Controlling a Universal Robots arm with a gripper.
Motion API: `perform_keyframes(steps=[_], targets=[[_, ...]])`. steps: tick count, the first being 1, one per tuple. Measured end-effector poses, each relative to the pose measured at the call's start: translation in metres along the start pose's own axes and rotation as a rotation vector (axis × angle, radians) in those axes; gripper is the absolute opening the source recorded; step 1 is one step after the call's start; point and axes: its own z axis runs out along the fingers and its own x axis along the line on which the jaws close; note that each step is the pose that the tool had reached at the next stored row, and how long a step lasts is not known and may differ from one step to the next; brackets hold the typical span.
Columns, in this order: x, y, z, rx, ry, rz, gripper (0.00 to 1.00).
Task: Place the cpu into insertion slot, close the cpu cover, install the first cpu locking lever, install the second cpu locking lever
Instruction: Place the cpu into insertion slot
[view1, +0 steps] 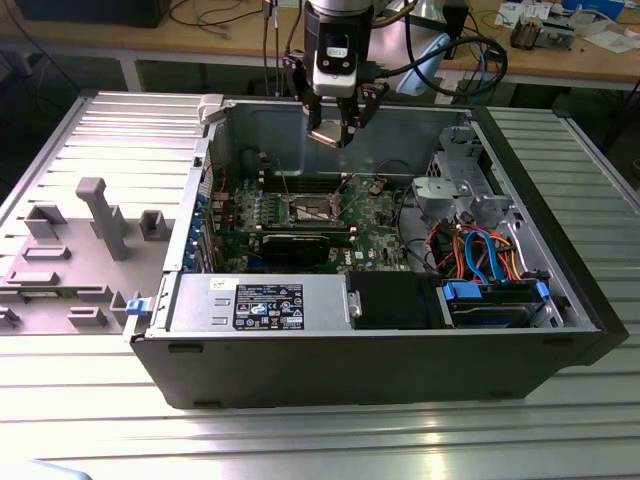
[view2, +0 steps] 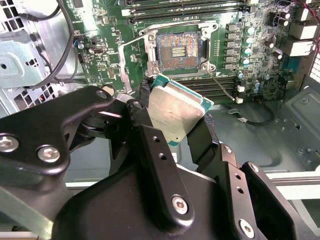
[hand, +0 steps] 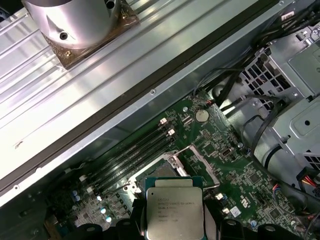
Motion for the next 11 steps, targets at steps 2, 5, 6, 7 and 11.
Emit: perform_keyframes(steps=[2, 5, 6, 7, 11], targets=[[0.0, 0.0, 0.0, -0.0001, -0.0003, 0.002, 0.55], [0.0, 0.0, 0.0001, -0.0001, -0.0008, 0.009, 0.55], [0.0, 0.0, 0.0001, -0.0001, -0.001, 0.01, 0.55], [0.0, 0.0, 0.0001, -0.0002, -0.0012, 0.014, 0.55], [0.0, 0.0, 0.0001, -0.0002, -0.0018, 0.019, 0.55]])
